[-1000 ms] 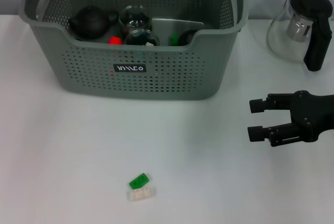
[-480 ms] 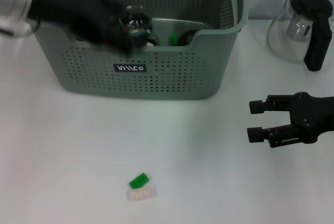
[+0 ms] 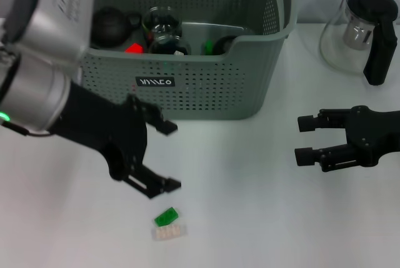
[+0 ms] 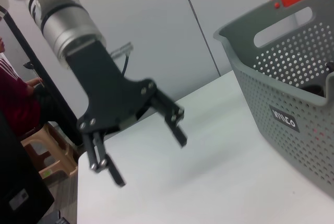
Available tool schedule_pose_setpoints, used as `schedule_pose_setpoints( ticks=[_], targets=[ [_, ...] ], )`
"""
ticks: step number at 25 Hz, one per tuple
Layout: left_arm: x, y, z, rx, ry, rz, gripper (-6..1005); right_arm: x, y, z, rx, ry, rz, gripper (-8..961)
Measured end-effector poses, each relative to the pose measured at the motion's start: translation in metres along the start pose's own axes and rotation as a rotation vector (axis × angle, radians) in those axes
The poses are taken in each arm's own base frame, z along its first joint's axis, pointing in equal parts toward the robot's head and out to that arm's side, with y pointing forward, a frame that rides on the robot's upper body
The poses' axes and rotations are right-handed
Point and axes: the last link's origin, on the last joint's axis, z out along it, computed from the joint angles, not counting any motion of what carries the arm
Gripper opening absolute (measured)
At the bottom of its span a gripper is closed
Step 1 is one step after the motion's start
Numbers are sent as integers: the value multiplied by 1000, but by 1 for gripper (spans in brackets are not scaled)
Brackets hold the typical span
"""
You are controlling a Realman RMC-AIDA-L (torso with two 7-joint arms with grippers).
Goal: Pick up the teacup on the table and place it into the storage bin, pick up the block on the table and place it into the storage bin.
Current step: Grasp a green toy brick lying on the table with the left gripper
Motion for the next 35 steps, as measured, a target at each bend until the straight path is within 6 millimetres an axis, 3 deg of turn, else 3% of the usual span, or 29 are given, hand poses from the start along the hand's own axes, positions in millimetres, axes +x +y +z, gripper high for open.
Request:
schedule_pose_setpoints(
  ticks=[10,16,27,35],
  targets=[
    [-22,-2,29,-98,-12,-66,922,0,1,4,-12,16,-26,942],
    [-39,-8,14,-64,183,-135,921,-3,2,6,-28,37,-48,942],
    [-89,-15,-15,105,614,-233,920,-5,6,17,-87,132,-108,944],
    [-96,-5,-14,115,680,-204,919,-11,4,23,-103,198,-140,943]
  ],
)
